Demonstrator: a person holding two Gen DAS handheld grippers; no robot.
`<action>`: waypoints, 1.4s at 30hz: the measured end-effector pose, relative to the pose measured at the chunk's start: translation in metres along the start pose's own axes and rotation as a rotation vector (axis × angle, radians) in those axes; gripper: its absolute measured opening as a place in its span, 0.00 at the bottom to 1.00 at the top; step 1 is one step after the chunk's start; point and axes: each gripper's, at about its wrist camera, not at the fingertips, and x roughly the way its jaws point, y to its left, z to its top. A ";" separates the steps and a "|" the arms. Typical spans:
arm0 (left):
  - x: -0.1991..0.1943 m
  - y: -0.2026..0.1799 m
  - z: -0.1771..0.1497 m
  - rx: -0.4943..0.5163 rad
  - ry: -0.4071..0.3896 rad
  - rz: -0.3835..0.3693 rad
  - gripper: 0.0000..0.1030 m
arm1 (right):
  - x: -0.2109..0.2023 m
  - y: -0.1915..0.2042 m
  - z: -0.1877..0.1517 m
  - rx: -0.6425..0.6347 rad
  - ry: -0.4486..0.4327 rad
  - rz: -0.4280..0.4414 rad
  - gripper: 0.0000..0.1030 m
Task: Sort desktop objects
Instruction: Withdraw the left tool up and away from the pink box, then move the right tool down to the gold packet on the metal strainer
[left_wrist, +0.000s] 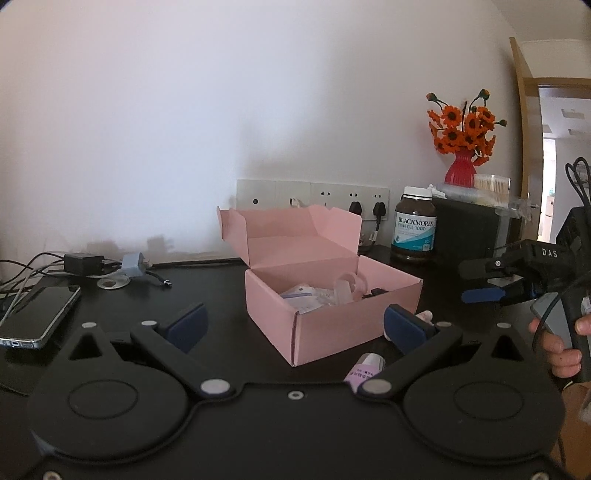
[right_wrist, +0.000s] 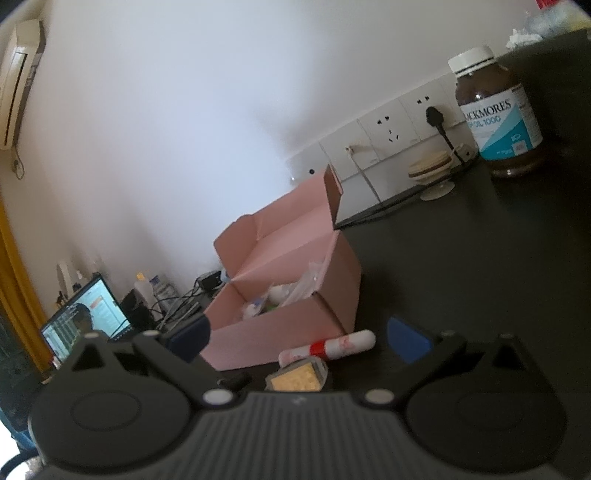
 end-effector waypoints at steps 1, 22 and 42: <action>0.000 0.001 0.000 -0.007 0.002 -0.002 1.00 | 0.000 0.001 0.000 -0.004 -0.002 -0.002 0.99; 0.003 0.009 0.001 -0.048 0.018 -0.004 1.00 | -0.013 0.020 -0.004 -0.199 0.137 -0.078 0.99; 0.003 0.012 0.000 -0.064 0.016 -0.004 1.00 | 0.018 0.091 -0.029 -0.580 0.223 -0.164 0.98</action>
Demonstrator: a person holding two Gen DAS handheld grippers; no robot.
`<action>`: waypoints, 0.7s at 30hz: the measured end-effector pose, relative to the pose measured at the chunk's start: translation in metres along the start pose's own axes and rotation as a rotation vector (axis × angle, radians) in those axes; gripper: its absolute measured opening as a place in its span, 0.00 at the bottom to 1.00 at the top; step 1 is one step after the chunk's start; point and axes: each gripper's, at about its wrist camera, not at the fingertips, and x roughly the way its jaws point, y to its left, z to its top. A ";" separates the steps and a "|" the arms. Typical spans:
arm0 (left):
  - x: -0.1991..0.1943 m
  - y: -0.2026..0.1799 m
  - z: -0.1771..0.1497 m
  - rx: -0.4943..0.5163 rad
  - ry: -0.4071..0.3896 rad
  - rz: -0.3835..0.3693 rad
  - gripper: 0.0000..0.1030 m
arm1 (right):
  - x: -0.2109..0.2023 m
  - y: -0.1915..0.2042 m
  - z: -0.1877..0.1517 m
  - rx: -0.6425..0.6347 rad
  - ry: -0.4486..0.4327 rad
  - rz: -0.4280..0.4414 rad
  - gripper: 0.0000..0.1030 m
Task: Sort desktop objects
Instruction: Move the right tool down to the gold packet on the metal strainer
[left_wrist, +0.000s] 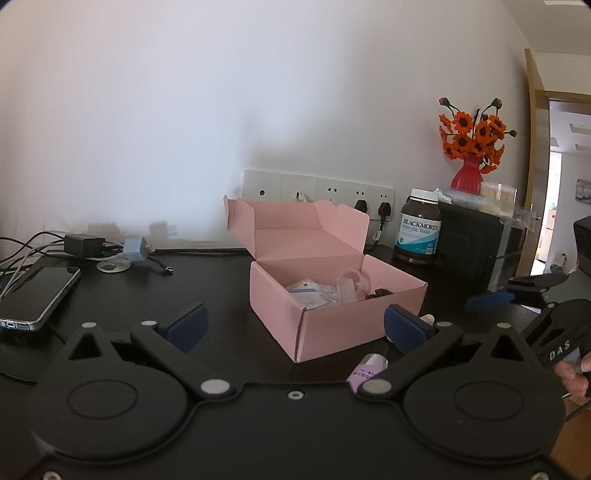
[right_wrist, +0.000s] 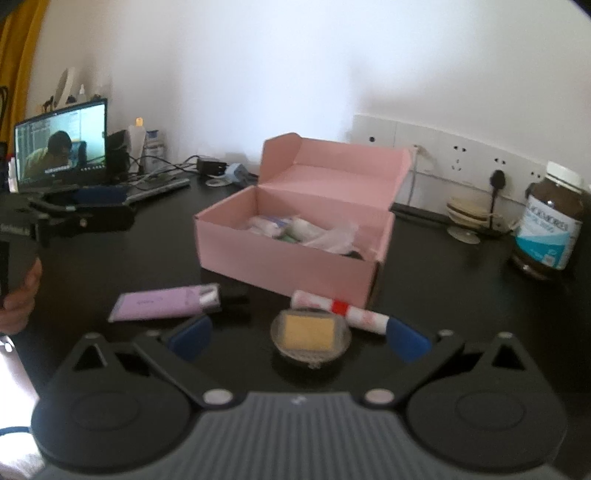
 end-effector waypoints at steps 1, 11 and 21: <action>0.000 0.001 0.000 -0.005 0.000 0.002 1.00 | 0.001 0.003 0.001 0.007 0.000 0.022 0.98; 0.001 0.001 0.000 -0.009 0.009 -0.006 1.00 | 0.012 0.029 0.003 -0.099 -0.002 0.042 0.91; 0.002 0.003 0.000 -0.015 0.010 -0.014 1.00 | 0.023 -0.012 0.007 0.059 0.034 -0.047 0.63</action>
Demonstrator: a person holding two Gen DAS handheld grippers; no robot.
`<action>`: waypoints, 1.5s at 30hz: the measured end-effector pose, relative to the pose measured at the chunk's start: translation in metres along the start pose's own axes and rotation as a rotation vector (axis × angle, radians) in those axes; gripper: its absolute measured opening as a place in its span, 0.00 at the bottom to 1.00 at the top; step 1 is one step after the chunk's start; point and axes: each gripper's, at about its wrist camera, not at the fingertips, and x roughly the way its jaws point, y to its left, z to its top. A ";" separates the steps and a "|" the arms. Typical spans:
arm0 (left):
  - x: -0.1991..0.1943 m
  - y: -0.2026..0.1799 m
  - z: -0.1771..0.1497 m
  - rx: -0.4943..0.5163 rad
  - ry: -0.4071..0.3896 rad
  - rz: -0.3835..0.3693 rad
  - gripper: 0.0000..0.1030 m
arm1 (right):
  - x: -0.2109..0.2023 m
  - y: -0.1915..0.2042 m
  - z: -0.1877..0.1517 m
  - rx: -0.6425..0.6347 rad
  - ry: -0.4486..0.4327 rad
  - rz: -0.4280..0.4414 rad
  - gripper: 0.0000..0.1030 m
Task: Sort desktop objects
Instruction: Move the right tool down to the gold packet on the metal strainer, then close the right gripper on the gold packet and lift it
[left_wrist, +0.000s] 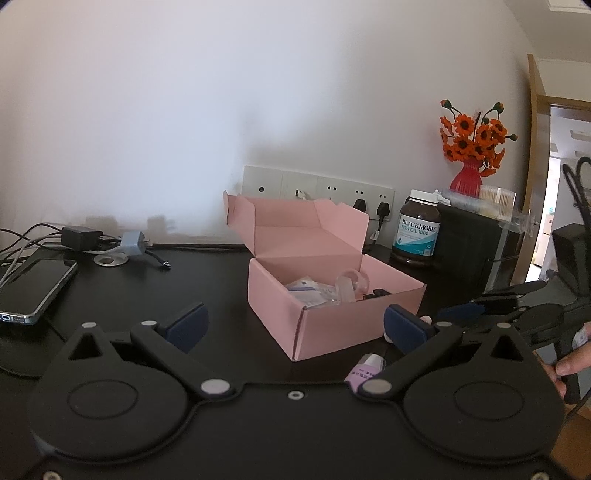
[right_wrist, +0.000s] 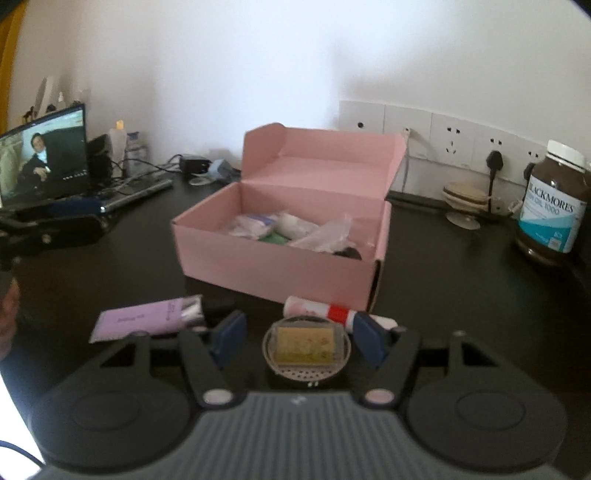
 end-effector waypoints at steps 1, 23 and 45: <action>0.000 0.000 0.000 0.002 0.000 0.000 1.00 | 0.002 0.000 0.000 0.003 0.003 0.002 0.63; 0.001 0.000 0.001 -0.010 0.007 -0.001 1.00 | 0.007 0.002 -0.001 -0.023 -0.012 -0.016 0.44; 0.002 0.002 0.000 -0.010 0.005 0.000 1.00 | -0.021 0.003 0.011 -0.013 -0.137 -0.013 0.44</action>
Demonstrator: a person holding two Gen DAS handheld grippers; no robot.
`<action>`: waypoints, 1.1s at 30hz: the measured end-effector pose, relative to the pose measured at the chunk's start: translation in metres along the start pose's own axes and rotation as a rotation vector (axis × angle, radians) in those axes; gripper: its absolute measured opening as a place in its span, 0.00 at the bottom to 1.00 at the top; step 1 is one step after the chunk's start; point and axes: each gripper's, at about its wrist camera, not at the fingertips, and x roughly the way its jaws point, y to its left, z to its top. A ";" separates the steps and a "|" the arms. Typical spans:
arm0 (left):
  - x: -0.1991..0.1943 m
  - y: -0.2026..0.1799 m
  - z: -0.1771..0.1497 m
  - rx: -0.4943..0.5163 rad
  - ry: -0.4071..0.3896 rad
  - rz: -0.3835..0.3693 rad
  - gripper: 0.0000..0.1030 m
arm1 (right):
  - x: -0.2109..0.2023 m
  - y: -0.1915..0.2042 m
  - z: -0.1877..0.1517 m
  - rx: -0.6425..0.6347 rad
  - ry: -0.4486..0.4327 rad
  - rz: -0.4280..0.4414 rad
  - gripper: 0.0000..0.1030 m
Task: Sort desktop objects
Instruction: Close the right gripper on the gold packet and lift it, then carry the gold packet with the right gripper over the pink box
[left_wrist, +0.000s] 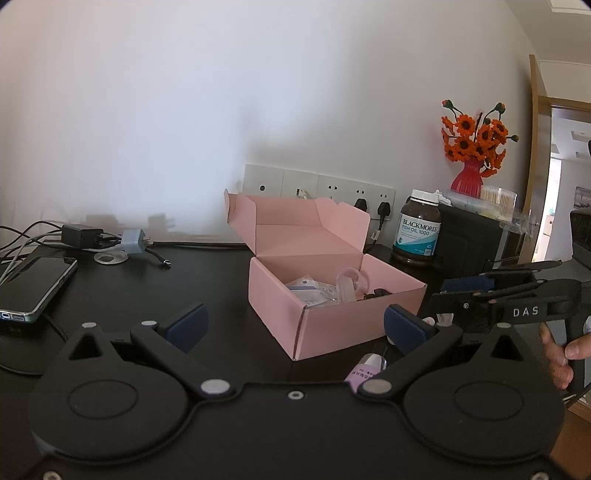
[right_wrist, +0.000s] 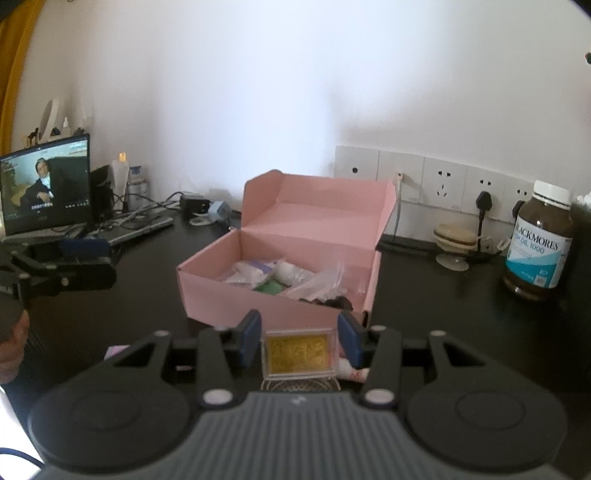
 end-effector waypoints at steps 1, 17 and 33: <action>0.000 0.000 0.000 0.001 0.000 0.000 1.00 | 0.000 -0.001 0.000 0.004 -0.003 0.000 0.44; 0.000 0.000 0.000 -0.006 0.004 0.000 1.00 | 0.002 -0.013 -0.009 0.085 0.011 0.021 0.44; -0.001 -0.001 0.000 0.003 -0.004 0.005 1.00 | 0.001 -0.018 0.041 0.103 -0.029 0.079 0.44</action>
